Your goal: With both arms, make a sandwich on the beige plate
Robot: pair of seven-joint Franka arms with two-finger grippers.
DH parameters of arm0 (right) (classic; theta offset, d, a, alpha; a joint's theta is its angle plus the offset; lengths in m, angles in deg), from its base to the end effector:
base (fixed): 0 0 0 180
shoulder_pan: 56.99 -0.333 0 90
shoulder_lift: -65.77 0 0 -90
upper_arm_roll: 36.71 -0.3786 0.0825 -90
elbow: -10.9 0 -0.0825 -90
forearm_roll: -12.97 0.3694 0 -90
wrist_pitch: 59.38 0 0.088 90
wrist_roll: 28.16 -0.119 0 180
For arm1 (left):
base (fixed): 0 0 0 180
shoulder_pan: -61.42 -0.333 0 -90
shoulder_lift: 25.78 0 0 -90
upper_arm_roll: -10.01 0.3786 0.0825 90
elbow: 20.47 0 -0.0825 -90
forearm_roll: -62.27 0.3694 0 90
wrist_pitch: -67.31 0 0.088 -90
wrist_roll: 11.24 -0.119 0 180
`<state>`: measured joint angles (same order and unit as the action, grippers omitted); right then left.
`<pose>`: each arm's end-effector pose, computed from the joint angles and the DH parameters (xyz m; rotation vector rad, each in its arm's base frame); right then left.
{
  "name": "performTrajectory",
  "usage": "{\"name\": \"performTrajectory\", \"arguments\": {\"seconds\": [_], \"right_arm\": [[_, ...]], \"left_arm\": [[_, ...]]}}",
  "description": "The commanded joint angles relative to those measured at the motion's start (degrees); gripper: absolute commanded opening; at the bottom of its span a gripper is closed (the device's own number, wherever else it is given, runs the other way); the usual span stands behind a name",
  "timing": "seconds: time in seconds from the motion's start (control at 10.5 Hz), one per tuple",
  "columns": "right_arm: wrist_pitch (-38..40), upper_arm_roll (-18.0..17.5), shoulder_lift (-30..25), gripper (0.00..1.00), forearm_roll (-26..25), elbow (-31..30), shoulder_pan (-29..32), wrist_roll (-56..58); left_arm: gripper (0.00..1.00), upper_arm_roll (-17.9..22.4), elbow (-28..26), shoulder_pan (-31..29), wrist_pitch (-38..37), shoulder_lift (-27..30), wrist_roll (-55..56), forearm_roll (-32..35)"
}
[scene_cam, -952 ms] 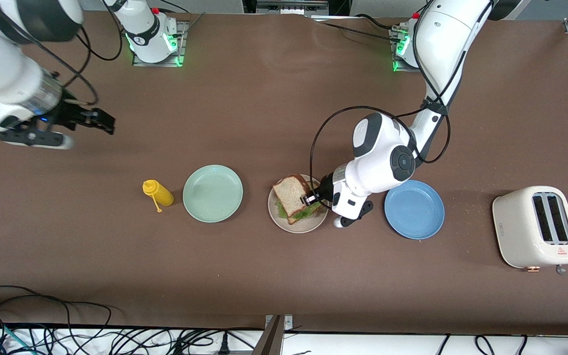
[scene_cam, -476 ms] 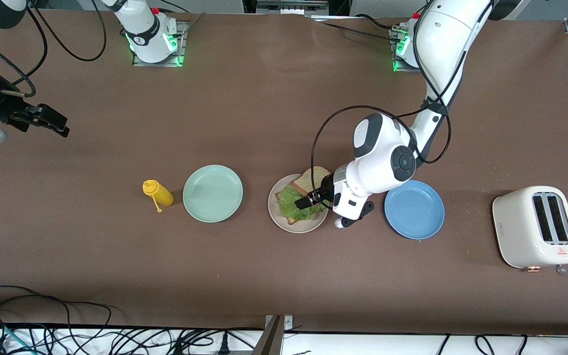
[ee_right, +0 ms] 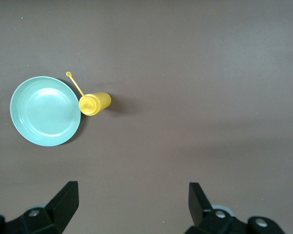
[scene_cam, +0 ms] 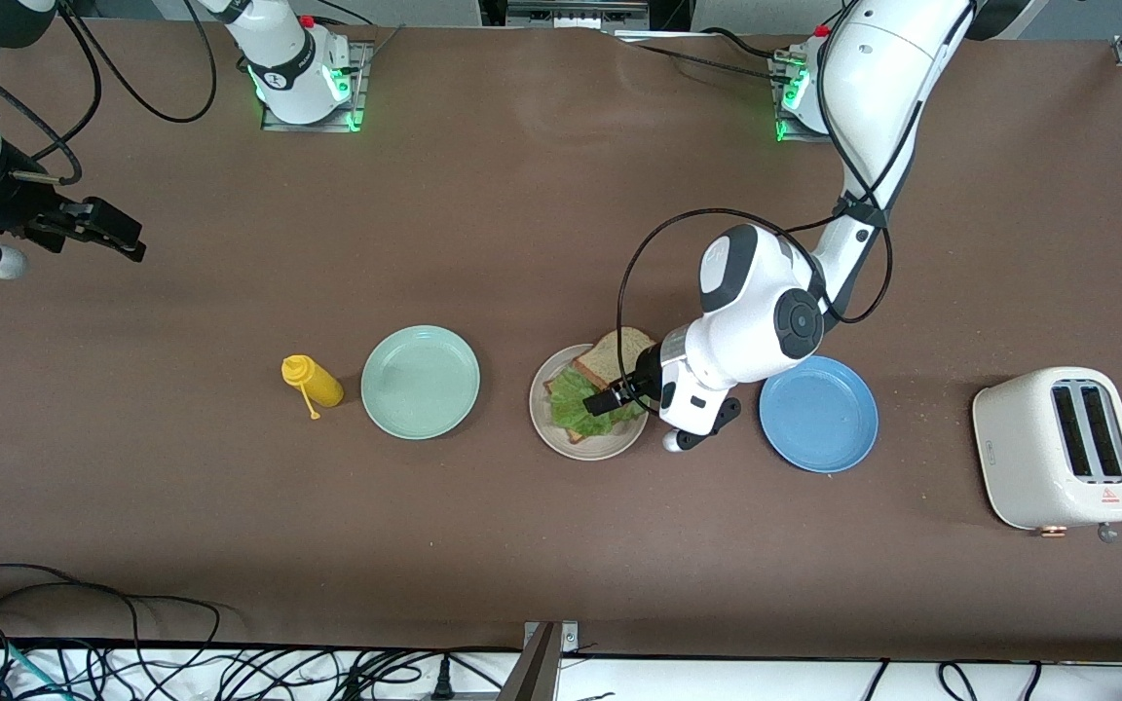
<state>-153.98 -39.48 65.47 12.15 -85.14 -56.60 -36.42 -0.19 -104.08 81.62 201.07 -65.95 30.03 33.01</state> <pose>0.5415 0.0210 0.6364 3.1212 -0.1583 -0.0289 0.6736 -0.3716 0.3404 2.5172 0.7361 -0.2139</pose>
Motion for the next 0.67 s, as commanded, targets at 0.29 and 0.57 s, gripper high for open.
{"name": "performTrajectory", "arguments": {"seconds": [0.29, 0.57], "right_arm": [[3.8, 1.2, 0.9, 1.0, -0.1, 5.3, 0.1, 0.3], [5.0, 1.1, 2.1, 1.0, 0.3, 5.3, 0.0, 0.5]], "left_arm": [[1.0, 0.7, 0.1, -5.9, -13.4, 8.4, -1.0, 4.4], [1.0, 0.5, 1.6, -10.2, -24.1, 13.4, -1.2, 13.1]]}}
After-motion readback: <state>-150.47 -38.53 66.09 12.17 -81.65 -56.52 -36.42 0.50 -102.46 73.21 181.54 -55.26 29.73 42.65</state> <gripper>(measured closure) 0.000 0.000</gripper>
